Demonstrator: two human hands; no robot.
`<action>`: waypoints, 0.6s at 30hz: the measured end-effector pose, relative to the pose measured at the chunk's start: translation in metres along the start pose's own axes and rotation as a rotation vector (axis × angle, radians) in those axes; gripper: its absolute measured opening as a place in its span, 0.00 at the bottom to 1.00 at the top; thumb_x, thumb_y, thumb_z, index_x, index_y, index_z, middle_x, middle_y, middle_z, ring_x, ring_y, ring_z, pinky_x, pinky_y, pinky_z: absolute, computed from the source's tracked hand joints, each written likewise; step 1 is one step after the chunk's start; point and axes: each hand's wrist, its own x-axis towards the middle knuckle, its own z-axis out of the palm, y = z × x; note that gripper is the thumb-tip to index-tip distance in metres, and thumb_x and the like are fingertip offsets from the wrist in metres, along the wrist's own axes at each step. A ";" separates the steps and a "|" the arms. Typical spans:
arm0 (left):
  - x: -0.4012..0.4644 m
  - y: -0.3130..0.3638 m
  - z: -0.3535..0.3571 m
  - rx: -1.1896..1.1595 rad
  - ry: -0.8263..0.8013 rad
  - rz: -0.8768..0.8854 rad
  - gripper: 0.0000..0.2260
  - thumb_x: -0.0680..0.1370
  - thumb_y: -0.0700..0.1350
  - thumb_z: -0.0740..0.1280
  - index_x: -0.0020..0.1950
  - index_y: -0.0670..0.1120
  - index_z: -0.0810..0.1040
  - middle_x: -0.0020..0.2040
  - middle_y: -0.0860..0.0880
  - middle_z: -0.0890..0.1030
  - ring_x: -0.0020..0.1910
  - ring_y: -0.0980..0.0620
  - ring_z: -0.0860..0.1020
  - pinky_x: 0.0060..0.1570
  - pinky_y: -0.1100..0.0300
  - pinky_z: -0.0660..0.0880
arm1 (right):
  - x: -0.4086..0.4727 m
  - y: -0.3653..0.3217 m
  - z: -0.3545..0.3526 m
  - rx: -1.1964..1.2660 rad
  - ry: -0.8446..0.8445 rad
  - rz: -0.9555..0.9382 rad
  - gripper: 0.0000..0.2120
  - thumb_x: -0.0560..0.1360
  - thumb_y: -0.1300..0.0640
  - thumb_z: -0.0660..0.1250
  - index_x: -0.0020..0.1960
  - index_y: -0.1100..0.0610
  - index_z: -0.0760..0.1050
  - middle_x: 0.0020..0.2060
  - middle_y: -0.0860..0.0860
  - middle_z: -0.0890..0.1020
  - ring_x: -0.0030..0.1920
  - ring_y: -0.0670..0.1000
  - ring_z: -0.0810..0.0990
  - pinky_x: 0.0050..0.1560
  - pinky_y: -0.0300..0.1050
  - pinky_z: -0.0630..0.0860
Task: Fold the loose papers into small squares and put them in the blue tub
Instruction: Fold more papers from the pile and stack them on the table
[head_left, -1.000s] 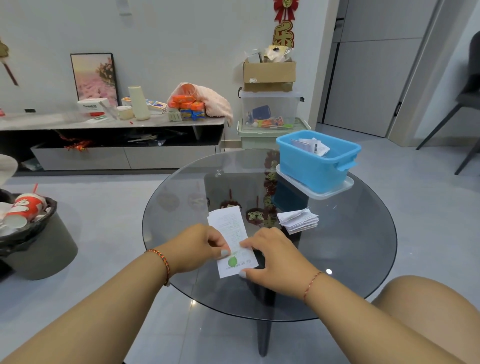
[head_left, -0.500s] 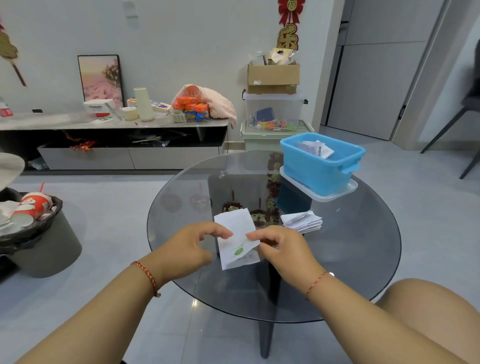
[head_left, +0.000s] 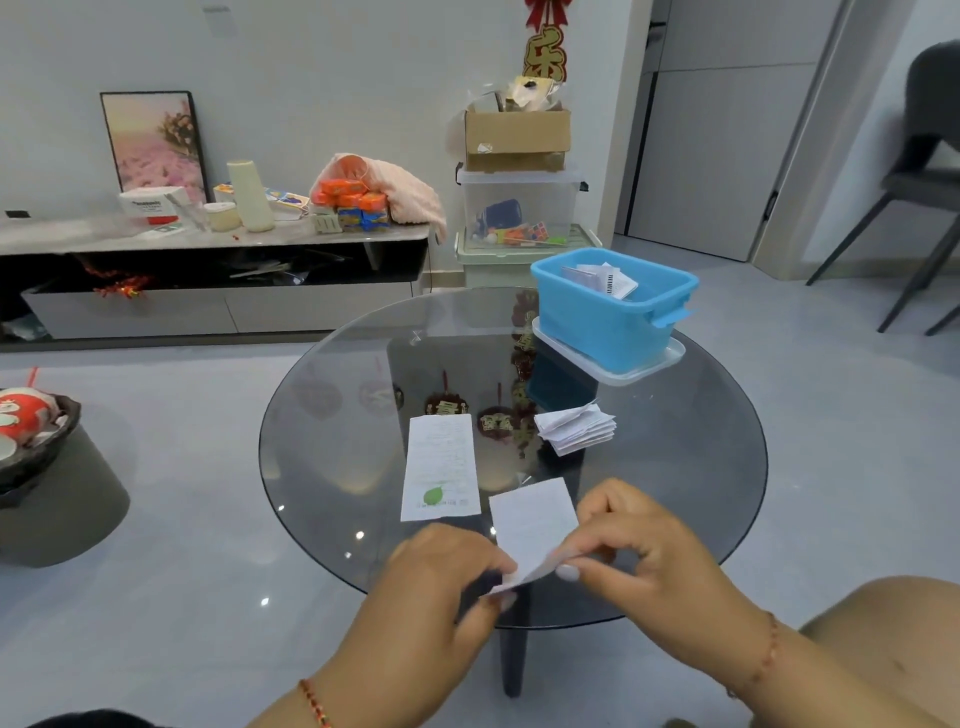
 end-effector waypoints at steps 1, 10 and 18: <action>0.000 0.001 0.002 -0.007 -0.002 -0.012 0.03 0.74 0.54 0.63 0.44 0.59 0.76 0.45 0.64 0.75 0.50 0.63 0.68 0.49 0.69 0.67 | -0.002 0.003 -0.001 0.011 -0.012 0.021 0.02 0.68 0.51 0.72 0.39 0.45 0.83 0.41 0.41 0.75 0.41 0.44 0.75 0.41 0.30 0.70; 0.000 0.014 0.015 -0.173 0.144 -0.230 0.09 0.77 0.51 0.65 0.45 0.61 0.65 0.42 0.59 0.74 0.48 0.58 0.70 0.44 0.69 0.67 | 0.002 0.016 0.007 -0.199 -0.008 0.222 0.05 0.73 0.52 0.70 0.44 0.44 0.75 0.35 0.45 0.77 0.40 0.42 0.74 0.40 0.32 0.69; -0.005 0.005 0.031 0.050 0.283 -0.157 0.30 0.69 0.47 0.73 0.66 0.62 0.63 0.49 0.65 0.68 0.50 0.63 0.65 0.51 0.68 0.66 | 0.010 0.013 0.017 -0.215 0.022 0.340 0.19 0.71 0.53 0.72 0.49 0.40 0.63 0.32 0.44 0.79 0.33 0.41 0.74 0.37 0.33 0.71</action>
